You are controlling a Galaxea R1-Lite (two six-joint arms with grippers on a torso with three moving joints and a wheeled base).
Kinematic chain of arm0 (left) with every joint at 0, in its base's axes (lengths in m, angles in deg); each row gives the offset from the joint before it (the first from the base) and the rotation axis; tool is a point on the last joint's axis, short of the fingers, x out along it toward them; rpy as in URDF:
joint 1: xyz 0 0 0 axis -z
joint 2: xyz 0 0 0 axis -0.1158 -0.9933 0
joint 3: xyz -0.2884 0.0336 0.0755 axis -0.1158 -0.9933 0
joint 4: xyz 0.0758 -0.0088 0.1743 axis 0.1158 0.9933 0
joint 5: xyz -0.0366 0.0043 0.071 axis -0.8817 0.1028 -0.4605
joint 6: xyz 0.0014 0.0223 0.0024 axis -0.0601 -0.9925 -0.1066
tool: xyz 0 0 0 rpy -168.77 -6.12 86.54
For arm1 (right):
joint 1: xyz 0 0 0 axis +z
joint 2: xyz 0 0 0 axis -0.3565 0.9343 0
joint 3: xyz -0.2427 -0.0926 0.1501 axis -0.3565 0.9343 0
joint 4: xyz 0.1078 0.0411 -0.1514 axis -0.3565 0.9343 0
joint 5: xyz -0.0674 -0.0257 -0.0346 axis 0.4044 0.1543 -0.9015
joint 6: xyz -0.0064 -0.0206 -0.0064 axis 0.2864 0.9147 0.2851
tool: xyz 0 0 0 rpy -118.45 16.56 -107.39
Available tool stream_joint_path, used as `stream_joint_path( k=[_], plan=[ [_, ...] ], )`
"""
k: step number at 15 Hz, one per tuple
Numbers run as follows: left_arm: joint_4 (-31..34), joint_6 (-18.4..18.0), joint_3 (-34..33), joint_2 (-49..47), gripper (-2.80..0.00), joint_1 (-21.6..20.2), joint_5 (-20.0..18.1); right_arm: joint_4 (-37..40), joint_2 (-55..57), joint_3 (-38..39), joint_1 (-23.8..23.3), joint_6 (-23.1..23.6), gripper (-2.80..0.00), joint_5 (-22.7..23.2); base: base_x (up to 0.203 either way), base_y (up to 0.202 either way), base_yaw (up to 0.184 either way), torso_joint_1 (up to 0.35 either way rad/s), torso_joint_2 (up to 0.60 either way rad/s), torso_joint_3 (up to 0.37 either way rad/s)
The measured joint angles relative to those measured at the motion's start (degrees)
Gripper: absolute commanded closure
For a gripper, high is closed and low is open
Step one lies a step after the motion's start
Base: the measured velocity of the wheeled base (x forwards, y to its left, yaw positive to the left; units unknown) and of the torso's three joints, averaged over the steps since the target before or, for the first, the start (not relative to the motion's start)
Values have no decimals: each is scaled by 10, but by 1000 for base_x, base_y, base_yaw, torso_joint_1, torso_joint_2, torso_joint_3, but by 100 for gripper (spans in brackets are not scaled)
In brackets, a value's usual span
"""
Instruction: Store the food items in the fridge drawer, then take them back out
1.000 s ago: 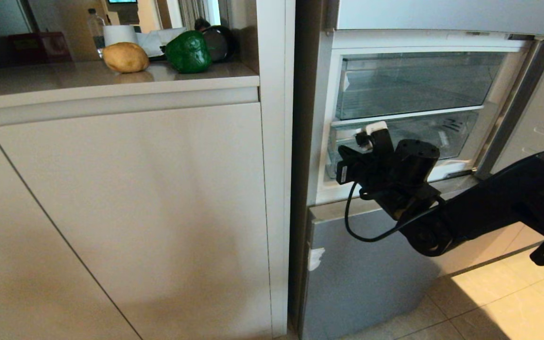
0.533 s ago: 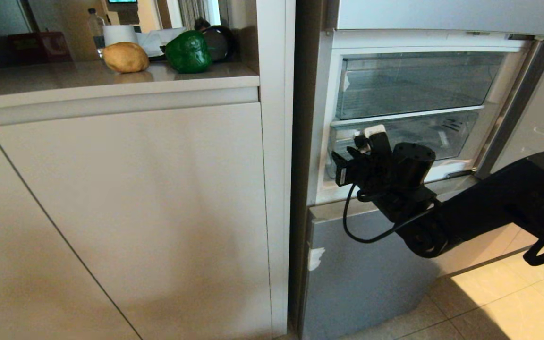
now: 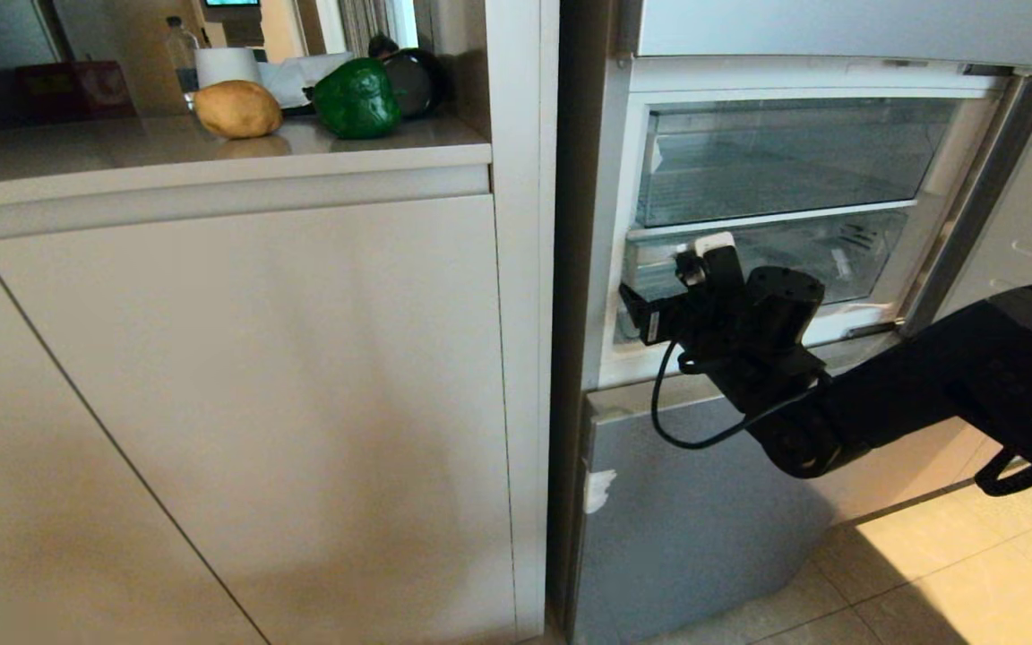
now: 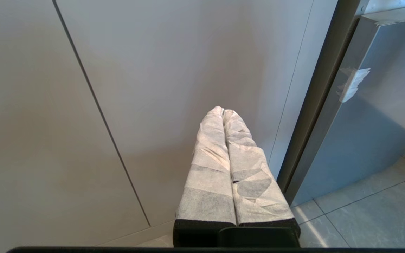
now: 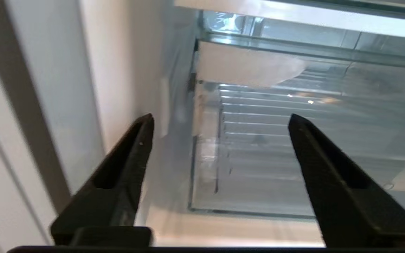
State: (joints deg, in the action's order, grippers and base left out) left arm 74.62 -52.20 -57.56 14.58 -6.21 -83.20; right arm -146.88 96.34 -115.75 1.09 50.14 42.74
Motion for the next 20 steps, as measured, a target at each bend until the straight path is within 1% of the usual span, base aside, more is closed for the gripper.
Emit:
stream_joint_path(
  k=[6, 7, 8, 14, 15, 20],
  plan=[
    [0, 0, 0, 0, 0, 0, 0, -1, 25, -39, -2, -1, -280, 2, 0, 0, 0, 0, 0, 0],
    [0, 0, 0, 0, 0, 0, 0, -1, 29, -42, -2, 0, -170, 2, 0, 0, 0, 0, 0, 0],
    [0, 0, 0, 0, 0, 0, 0, 0, 32, -44, -2, -1, 0, 3, 0, 0, 0, 0, 0, 0],
    [0, 0, 0, 0, 0, 0, 0, -1, 37, -53, -3, -1, 0, 7, 0, 0, 0, 0, 0, 0],
    [0, 0, 0, 0, 0, 0, 0, 0, 38, -55, -1, -1, 0, 0, 0, 0, 0, 0, 0, 0],
    [0, 0, 0, 0, 0, 0, 0, -2, 41, -60, -1, 0, 0, 0, 0, 0, 0, 0, 0, 0]
  ],
)
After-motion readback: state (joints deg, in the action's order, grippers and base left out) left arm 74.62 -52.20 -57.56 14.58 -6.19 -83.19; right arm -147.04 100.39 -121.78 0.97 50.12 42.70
